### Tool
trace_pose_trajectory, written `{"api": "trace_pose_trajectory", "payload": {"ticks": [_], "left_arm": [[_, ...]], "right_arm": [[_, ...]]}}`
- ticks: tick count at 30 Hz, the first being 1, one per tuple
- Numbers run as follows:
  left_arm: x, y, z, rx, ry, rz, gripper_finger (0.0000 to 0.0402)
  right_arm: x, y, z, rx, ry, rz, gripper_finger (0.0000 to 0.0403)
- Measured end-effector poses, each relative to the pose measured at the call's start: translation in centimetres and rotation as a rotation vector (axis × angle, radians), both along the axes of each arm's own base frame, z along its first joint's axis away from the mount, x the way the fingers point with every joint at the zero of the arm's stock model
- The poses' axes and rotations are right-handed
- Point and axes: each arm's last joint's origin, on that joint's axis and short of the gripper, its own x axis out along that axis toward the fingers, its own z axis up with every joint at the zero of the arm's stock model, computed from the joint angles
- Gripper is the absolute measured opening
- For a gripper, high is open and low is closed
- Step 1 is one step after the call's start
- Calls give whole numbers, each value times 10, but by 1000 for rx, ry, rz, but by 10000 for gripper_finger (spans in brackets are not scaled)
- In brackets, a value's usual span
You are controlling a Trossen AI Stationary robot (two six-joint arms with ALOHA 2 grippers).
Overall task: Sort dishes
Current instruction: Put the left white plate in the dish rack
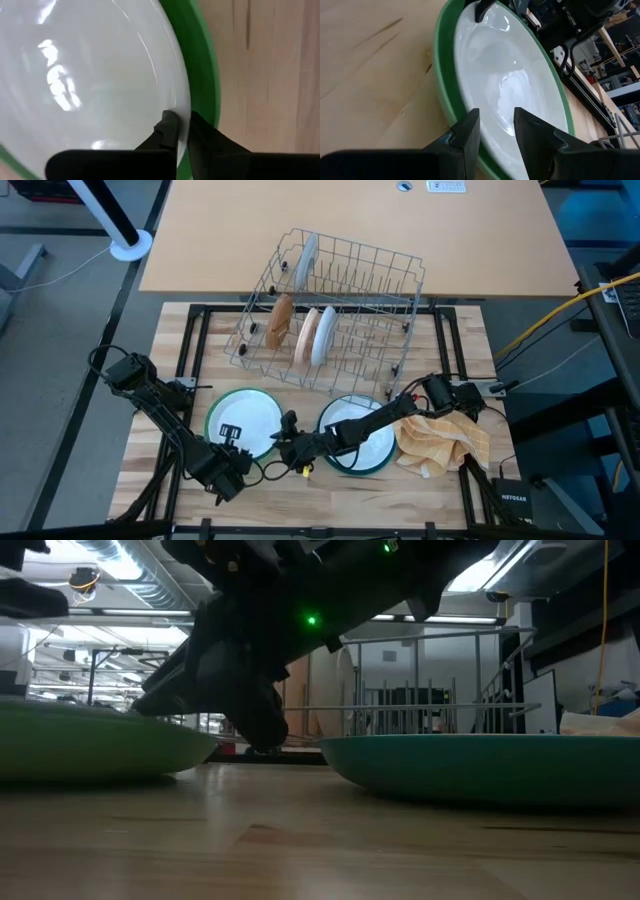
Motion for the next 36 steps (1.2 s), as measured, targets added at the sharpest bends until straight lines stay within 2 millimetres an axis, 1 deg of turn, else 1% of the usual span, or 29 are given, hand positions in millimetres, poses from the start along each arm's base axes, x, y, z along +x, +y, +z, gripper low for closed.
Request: {"api": "trace_pose_trajectory", "payload": {"ticks": [7,18,21,26,36], "left_arm": [[2,-1,12,20,-12,82,3],[4,-4,23,11,-28,134,2],[5,-4,26,19,-22,126,2],[10,-4,31,8,-46,127,2],[24,7,36,-3,-65,160,1]], "right_arm": [[0,0,1,1,-2,0,127],[0,0,2,3,-6,1,127],[0,1,2,19,-3,33,127],[1,1,3,25,-10,39,127],[1,2,4,42,-10,69,127]]}}
